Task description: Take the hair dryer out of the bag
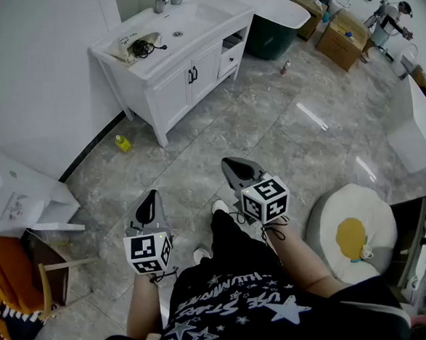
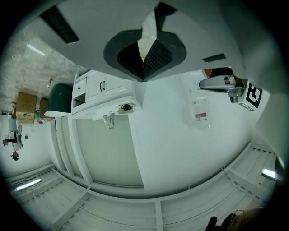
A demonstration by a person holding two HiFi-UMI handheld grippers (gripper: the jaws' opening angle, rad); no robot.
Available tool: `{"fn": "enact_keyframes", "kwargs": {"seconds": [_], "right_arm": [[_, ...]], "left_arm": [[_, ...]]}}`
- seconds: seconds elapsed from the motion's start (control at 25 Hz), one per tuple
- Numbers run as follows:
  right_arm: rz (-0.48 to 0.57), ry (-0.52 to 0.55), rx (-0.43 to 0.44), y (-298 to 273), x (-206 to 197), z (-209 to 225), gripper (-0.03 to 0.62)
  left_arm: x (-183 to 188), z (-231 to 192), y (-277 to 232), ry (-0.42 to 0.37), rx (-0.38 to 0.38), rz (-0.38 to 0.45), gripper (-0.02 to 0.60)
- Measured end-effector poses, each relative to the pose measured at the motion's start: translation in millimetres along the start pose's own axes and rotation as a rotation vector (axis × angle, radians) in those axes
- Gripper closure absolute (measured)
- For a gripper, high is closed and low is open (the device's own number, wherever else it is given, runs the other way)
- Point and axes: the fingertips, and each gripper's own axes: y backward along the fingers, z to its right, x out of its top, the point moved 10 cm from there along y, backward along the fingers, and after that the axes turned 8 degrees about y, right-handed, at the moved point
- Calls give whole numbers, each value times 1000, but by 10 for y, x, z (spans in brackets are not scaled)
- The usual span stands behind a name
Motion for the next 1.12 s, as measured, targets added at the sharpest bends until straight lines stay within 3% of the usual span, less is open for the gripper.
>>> {"fn": "enact_keyframes", "kwargs": {"seconds": [0.52,0.76,0.8,0.88,0.92,1.0,1.12], "right_arm": [[-47,-10,-13,183,-81,-338,592],[-3,-35,6,112,-3,-238,592],[16,-55,11,91,14,-193,592],[42,-81,21,29,38,-84,591],[50,-87,31,-20,42,-17,575],[56,-107,54,-168,25,153,411],[64,-142,54,-512,-12,500,323]], "left_arm": [[-296,-177,506,79,29,-46,560],[-181,-209,387,63,68,32,557],[-160,-210,318,59,68,41,525],[-135,-206,159,62,57,42,325],[-131,-203,76,63,56,39,296],[-140,-211,-101,61,73,31,256],[-161,-296,-446,74,114,5,216]]}}
